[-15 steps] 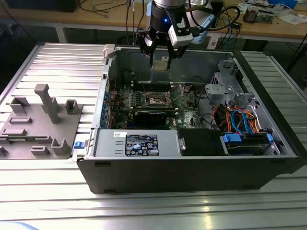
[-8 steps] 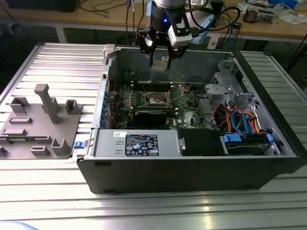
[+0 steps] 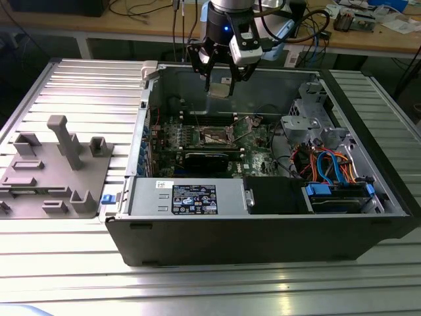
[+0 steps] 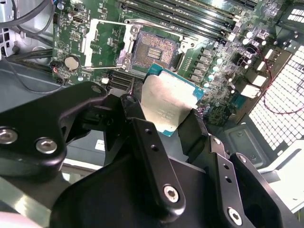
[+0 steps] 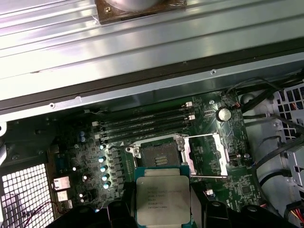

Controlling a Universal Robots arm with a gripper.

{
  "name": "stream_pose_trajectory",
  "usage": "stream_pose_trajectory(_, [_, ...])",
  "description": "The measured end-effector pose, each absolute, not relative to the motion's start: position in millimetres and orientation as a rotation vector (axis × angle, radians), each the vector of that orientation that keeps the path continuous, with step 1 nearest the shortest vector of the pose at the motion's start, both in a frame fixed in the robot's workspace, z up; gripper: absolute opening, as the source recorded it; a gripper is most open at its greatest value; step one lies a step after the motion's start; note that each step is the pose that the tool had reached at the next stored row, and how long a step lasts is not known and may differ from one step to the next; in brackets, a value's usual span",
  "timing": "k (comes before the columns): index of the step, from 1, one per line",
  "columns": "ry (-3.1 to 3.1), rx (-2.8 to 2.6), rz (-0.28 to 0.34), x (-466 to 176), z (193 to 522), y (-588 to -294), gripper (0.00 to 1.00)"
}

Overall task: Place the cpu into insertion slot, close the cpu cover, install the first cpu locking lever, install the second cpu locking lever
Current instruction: 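Place the cpu into insertion slot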

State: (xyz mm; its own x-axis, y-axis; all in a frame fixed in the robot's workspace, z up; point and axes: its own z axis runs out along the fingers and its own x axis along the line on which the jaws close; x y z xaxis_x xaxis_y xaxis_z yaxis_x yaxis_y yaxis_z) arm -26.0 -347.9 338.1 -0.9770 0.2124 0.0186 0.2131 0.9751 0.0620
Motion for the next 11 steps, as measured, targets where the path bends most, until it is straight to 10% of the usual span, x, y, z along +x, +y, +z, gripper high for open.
stream_pose_trajectory(11, [-3.105, -0.386, -0.1, -26.0, 337.4, -347.9, 0.55])
